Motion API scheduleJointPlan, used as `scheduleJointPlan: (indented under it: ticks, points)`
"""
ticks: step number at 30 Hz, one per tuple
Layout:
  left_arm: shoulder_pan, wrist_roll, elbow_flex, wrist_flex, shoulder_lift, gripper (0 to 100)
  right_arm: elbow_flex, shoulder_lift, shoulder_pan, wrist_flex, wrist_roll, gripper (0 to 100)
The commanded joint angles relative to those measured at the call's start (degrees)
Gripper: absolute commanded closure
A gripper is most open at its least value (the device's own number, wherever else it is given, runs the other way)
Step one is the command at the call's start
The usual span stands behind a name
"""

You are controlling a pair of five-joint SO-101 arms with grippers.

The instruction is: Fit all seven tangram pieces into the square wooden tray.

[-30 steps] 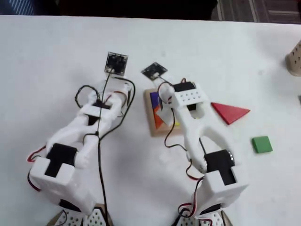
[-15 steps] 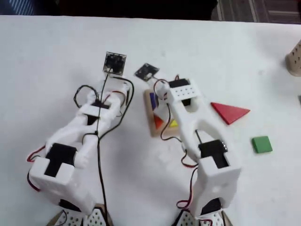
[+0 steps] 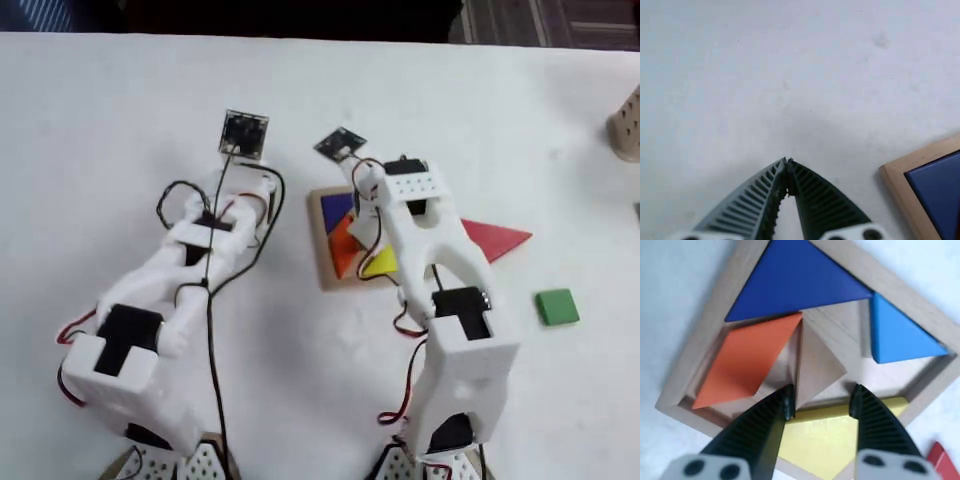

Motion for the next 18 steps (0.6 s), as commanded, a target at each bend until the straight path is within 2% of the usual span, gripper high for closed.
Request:
scheduleJointPlan:
  ticks: [1,8,18]
  points:
    - [-0.75,-0.26,-3.69,-1.23,-0.57,98,-4.84,-0.48,-2.42,0.48,0.44,81.5]
    - [-0.75,-0.26,-3.69,-1.23,-0.57,98,-6.24,-0.04,-4.18,0.13,0.09,81.7]
    - [-0.75,-0.26,-3.69,-1.32,-0.57,98,-7.91,5.32,-0.4,1.27,0.18,81.8]
